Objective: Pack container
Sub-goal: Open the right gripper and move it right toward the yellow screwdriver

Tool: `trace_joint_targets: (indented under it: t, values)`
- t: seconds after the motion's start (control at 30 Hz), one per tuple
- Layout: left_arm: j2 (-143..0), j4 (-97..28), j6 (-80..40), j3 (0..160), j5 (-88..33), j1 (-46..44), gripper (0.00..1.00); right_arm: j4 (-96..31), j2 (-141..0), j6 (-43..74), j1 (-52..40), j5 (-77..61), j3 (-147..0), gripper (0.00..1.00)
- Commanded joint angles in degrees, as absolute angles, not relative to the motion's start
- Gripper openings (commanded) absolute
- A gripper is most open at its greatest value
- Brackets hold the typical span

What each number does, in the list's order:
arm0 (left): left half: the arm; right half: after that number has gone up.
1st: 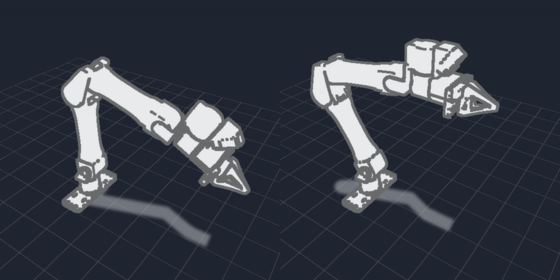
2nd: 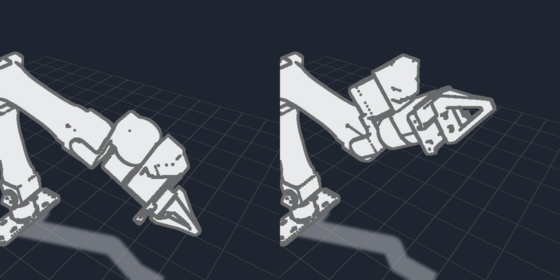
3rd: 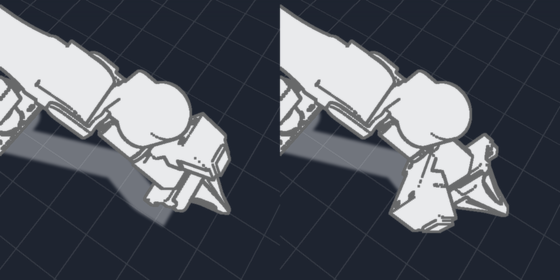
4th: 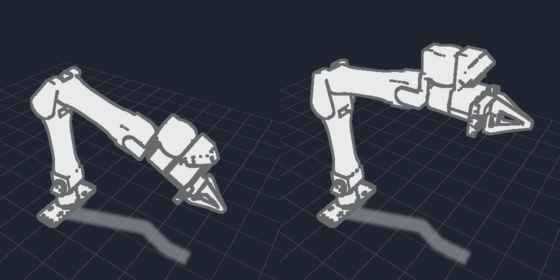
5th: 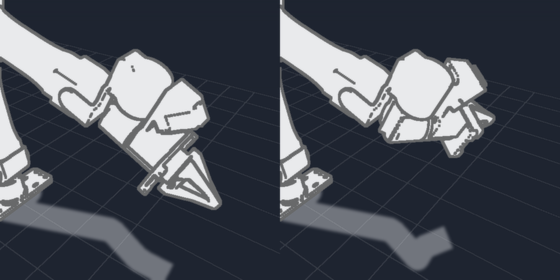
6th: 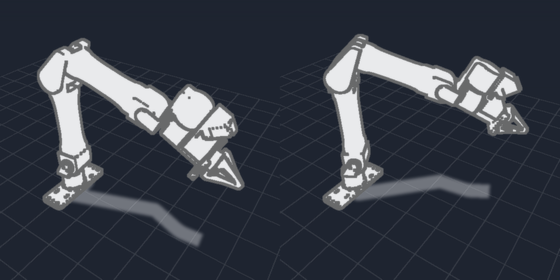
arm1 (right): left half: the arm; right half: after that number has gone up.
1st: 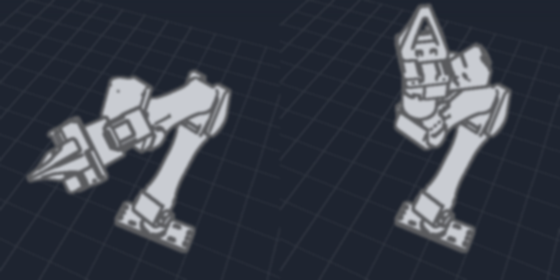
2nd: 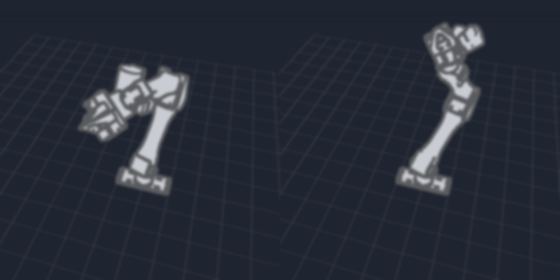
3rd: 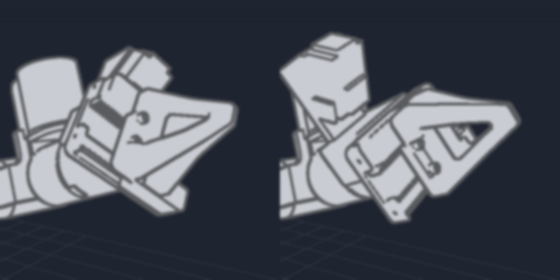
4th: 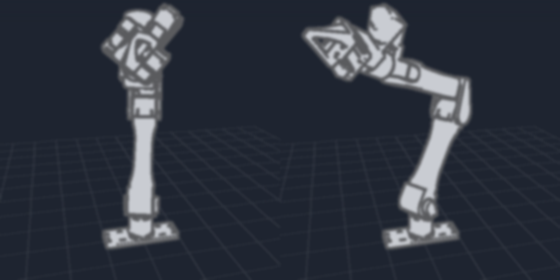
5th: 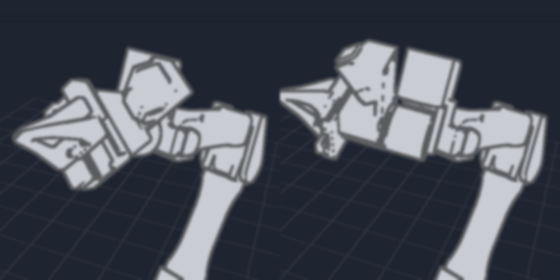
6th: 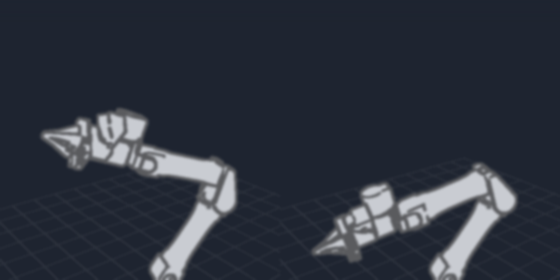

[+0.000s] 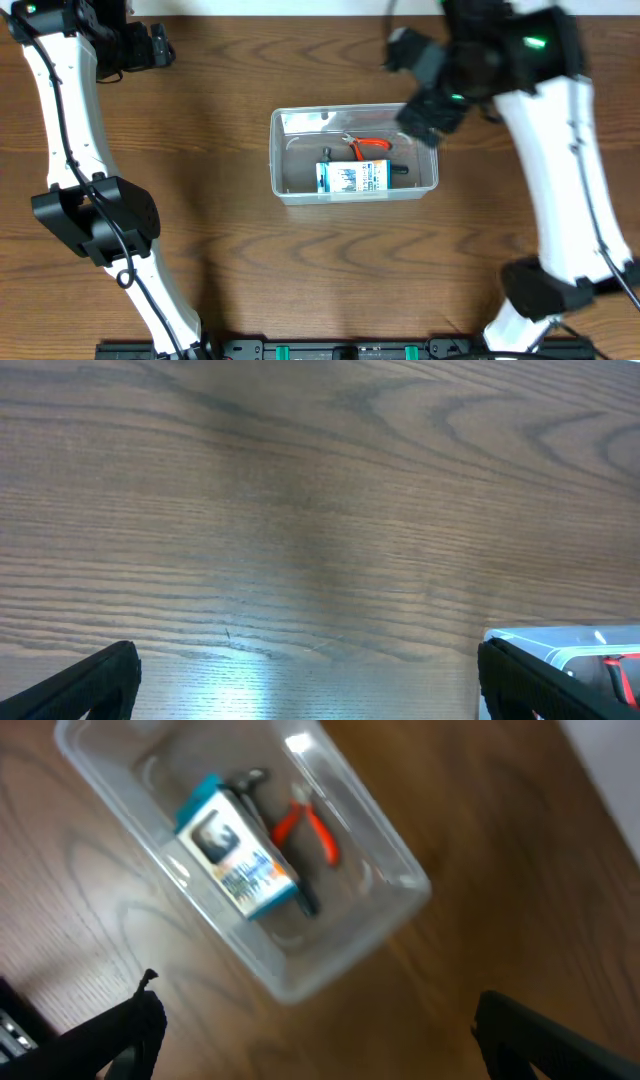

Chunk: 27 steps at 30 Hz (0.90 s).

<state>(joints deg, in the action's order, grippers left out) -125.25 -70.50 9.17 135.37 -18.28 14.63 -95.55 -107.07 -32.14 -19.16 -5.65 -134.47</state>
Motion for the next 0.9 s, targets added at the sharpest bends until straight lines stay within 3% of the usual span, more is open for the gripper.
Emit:
trace_joint_targets:
  t: [0.0,0.3,0.6,0.87]
  values:
    - [-124.99,-70.65,9.10,136.35,-18.81,14.87,0.98,-97.06,-101.82,-23.49,-15.94,-3.25,-135.37,0.99]
    - [-125.01,-70.65,9.10,136.35,-18.81,14.87,0.98,-97.34,-90.61,-11.57,-8.58,-3.20,-131.85,0.99]
    - [-125.01,-70.65,9.10,136.35,-18.81,14.87,0.98,-97.27,-68.14,-6.57,-0.95,3.20,-108.20,0.99]
    - [-125.01,-70.65,9.10,136.35,-18.81,14.87,0.98,-96.44,-53.21,-1.72,1.91,0.23,-97.23,0.99]
